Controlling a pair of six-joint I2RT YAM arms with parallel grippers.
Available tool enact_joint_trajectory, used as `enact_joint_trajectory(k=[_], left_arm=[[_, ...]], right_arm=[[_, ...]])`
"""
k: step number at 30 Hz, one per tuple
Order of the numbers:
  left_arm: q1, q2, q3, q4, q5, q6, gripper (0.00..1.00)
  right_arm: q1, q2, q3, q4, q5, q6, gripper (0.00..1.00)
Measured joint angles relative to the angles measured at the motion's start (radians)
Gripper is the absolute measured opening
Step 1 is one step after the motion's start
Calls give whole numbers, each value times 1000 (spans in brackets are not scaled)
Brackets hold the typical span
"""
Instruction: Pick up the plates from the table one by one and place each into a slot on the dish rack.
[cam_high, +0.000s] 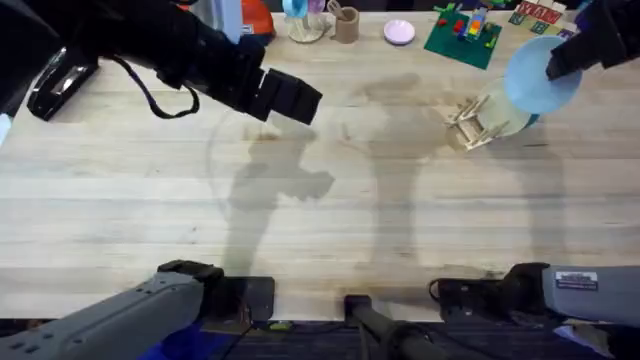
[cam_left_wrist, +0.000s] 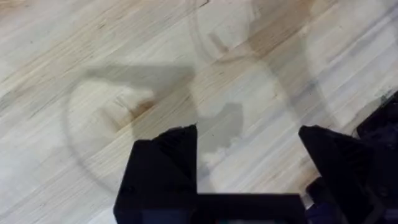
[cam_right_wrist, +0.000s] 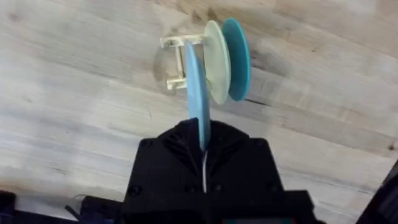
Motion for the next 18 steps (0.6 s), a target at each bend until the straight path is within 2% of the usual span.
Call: enact_joint_trajectory(k=[18], left_arm=[[0, 0, 0, 0, 0, 0, 994]], right_arm=[[20, 51, 0, 33, 51, -12, 29]])
